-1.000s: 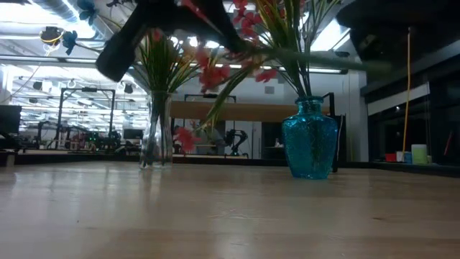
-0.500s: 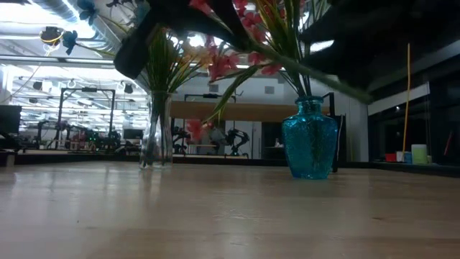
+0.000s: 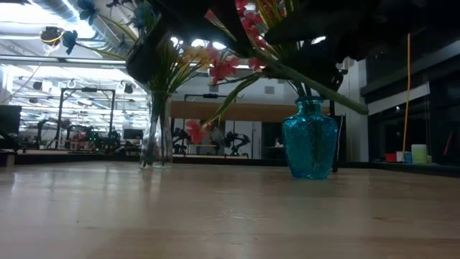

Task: Pick and place flowers into a vace then onto a shelf
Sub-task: Put the orange flowers into the blue vase

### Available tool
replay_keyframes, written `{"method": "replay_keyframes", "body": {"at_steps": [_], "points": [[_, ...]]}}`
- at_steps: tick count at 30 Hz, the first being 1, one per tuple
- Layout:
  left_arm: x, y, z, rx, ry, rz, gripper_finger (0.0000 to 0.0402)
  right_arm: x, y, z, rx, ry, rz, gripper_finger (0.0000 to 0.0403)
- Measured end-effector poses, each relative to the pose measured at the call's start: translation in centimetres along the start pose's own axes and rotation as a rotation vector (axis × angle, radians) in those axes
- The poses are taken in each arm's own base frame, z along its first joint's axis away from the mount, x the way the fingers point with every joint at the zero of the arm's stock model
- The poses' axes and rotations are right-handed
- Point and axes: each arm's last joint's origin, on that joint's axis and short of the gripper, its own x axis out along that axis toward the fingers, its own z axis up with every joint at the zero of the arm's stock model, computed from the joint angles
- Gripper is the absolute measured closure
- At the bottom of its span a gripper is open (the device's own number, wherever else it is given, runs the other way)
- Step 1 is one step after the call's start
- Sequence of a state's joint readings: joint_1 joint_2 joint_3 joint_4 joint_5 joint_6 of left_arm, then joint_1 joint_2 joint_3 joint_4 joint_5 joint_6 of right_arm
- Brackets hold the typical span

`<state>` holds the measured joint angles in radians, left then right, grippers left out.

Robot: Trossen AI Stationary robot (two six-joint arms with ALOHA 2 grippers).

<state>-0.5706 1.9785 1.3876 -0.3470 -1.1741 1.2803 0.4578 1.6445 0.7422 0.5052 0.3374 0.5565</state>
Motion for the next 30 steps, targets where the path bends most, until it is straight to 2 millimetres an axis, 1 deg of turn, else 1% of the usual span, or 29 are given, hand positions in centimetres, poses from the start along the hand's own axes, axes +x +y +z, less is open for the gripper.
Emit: {"method": "replay_keyframes", "body": {"at_steps": [14,25,30], "points": [[0.2,0.0,-0.1,0.007,-0.008,-0.007,0.0398,0.9,-1.6,0.5,0.003,-0.005,-0.053,0.0186],[0.5,0.3,-0.1,0.037,-0.015,0.003,0.0398,1.0,-1.9,0.5,0.003,0.005,-0.068,0.0186],[0.7,0.5,0.0,0.027,-0.072,0.0,0.0398,1.0,-1.9,0.4,-0.003,0.007,-0.072,0.0189]]}}
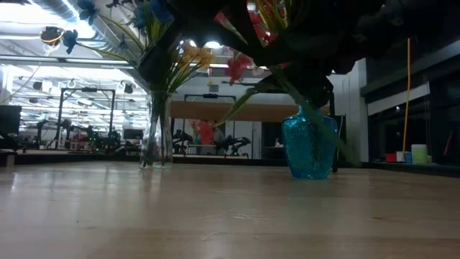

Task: Pick and place flowers into a vace then onto a shelf
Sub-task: Put the orange flowers into the blue vase

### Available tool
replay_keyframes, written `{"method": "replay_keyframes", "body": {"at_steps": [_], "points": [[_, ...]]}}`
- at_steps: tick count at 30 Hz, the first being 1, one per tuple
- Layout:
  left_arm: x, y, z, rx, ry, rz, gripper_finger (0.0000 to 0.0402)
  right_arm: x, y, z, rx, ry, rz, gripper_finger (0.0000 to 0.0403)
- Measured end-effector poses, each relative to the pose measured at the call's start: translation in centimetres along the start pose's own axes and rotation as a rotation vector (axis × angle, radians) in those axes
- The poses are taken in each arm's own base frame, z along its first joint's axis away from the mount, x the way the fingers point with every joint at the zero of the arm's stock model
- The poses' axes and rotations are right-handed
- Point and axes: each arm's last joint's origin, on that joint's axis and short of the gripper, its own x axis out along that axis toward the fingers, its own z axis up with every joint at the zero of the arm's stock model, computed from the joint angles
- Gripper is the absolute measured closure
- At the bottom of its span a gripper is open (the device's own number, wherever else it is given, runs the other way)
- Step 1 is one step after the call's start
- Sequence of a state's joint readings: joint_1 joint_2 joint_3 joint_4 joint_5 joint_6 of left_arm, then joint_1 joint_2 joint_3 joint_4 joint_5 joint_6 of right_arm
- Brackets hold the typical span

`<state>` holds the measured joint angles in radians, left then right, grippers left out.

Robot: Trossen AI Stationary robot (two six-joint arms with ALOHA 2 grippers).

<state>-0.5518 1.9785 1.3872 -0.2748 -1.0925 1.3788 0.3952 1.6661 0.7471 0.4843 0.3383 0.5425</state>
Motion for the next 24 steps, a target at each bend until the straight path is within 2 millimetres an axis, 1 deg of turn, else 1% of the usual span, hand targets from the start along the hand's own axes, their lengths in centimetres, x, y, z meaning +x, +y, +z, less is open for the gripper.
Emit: {"method": "replay_keyframes", "body": {"at_steps": [3,7,11,14,18,19,24], "points": [[0.0,0.1,0.1,-0.009,-0.005,0.005,0.0398,0.0,0.0,0.0,-0.002,0.0,-0.003,0.0205],[-0.1,0.1,0.1,0.006,-0.001,0.008,0.0398,0.0,-0.1,0.1,-0.002,-0.001,-0.005,0.0243],[-0.3,0.1,0.1,0.046,0.012,0.014,0.0397,0.1,-0.2,0.1,-0.003,-0.002,-0.005,0.029],[-0.3,0.1,0.1,0.029,0.021,0.017,0.0392,0.0,-0.2,0.2,-0.017,-0.004,-0.006,0.0327],[-0.4,0.1,0.2,-0.009,0.006,0.016,0.0376,0.1,-0.2,0.1,-0.032,-0.001,-0.013,0.0384],[-0.4,0.1,0.2,-0.022,-0.002,0.015,0.0371,0.1,-0.3,0.1,-0.044,0.0,-0.016,0.0391],[-1.3,0.1,0.7,-0.03,-0.006,0.033,0.0344,0.1,-0.4,0.1,-0.033,-0.005,-0.027,0.0395]]}}
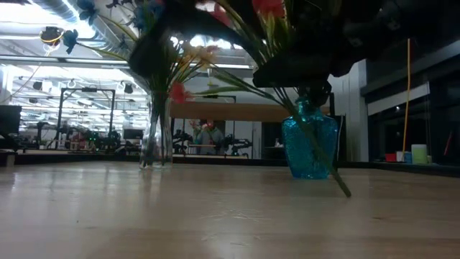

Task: Pick and place flowers into a vace then onto a shelf
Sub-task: Put the orange flowers into the blue vase

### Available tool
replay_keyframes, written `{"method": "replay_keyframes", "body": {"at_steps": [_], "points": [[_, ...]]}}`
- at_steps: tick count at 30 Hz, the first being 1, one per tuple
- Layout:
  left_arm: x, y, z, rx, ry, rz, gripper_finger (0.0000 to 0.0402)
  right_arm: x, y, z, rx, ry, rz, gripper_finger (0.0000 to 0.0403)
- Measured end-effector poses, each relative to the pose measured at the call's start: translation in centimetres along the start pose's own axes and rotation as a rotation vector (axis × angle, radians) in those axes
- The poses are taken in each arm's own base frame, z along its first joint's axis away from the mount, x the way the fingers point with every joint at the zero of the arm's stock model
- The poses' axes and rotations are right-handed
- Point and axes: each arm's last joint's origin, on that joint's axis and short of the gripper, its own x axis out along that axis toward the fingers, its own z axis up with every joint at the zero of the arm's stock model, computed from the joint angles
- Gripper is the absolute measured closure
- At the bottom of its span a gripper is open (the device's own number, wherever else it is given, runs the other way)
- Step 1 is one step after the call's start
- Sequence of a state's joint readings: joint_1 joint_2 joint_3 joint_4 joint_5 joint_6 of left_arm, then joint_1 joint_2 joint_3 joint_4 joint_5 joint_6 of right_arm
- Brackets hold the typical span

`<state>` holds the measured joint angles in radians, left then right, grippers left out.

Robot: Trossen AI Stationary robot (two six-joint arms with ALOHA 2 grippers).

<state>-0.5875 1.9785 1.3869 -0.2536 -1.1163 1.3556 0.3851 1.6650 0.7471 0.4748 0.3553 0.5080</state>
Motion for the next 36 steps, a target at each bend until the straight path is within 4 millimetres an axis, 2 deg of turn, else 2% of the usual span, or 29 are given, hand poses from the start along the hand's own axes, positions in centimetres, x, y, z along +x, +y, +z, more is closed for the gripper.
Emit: {"method": "replay_keyframes", "body": {"at_steps": [8,14,17,24,32,36], "points": [[-3.2,-0.3,1.5,-0.124,-0.062,0.042,0.0305,0.0,0.0,0.0,-0.014,0.001,0.002,0.0399],[-5.1,-0.6,2.5,-0.421,-0.149,0.026,0.0296,0.0,0.1,-0.1,-0.023,0.034,0.049,0.04],[-5.8,-0.8,2.7,-0.532,-0.173,0.016,0.0302,0.0,-0.1,-0.5,-0.037,0.072,0.03,0.0401],[-7.7,-1.8,2.8,-0.624,-0.093,0.058,0.0321,-0.4,0.2,-1.1,-0.059,0.124,0.037,0.0401],[-9.5,-3.6,1.7,-0.87,-0.083,-0.044,0.0365,-2.2,1.7,-1.2,-0.105,0.155,0.058,0.0401],[-9.8,-4.3,1.2,-0.97,-0.06,-0.101,0.0396,-3.0,2.9,-1.7,-0.255,0.164,0.099,0.0399]]}}
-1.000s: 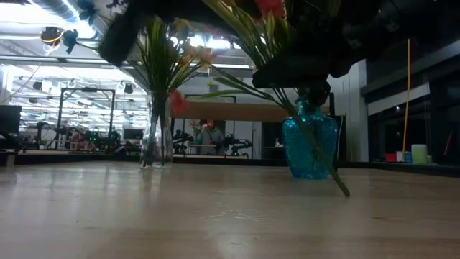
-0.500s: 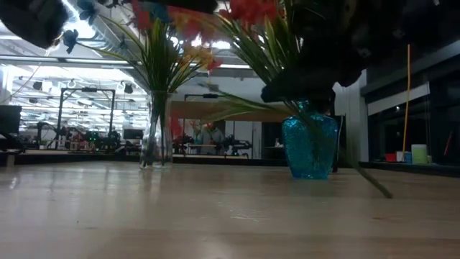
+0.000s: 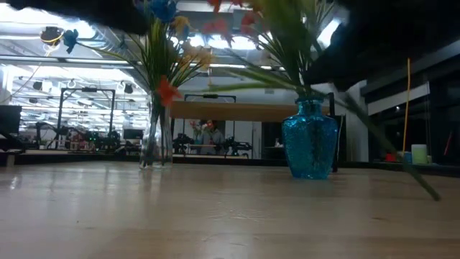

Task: Pick and place flowers into a vace then onto a shelf
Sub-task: Put the orange flowers into the blue vase

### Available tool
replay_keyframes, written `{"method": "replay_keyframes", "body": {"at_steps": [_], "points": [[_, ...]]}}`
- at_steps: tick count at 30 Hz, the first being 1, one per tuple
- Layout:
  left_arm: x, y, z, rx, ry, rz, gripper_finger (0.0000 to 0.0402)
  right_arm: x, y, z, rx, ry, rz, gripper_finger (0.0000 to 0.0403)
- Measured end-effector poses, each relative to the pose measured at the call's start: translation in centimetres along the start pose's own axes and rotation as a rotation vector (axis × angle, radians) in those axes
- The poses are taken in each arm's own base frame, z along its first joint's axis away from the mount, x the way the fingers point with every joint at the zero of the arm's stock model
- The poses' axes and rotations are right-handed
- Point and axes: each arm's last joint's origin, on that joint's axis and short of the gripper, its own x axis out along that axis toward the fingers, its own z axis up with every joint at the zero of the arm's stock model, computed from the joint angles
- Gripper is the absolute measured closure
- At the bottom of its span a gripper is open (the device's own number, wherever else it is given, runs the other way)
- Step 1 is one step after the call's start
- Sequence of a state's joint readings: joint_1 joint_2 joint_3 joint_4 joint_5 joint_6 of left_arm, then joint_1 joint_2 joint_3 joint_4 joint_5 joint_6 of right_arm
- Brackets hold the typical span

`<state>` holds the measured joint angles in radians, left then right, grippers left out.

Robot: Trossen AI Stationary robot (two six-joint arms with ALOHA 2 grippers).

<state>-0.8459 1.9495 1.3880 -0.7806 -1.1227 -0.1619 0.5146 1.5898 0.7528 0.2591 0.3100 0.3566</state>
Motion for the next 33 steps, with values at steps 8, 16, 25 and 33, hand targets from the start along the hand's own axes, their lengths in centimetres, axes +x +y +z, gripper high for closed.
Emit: {"method": "replay_keyframes", "body": {"at_steps": [8,16,25,33], "points": [[0.6,-1.1,-1.5,-0.23,0.072,-0.143,0.04,-0.8,2.5,1.0,-0.128,0.022,-0.022,0.0399],[1.4,-3.6,-1.7,-0.347,-0.025,-0.323,0.04,-1.5,4.4,2.3,-0.233,0.011,0.021,0.0399],[4.7,-4.9,-3.0,-0.431,-0.201,-0.538,0.04,-5.6,6.3,4.1,-0.287,-0.103,0.097,0.0399],[6.5,-4.5,-4.2,-0.491,-0.372,-0.548,0.0399,-9.9,7.4,5.6,-0.449,-0.293,0.005,0.0399]]}}
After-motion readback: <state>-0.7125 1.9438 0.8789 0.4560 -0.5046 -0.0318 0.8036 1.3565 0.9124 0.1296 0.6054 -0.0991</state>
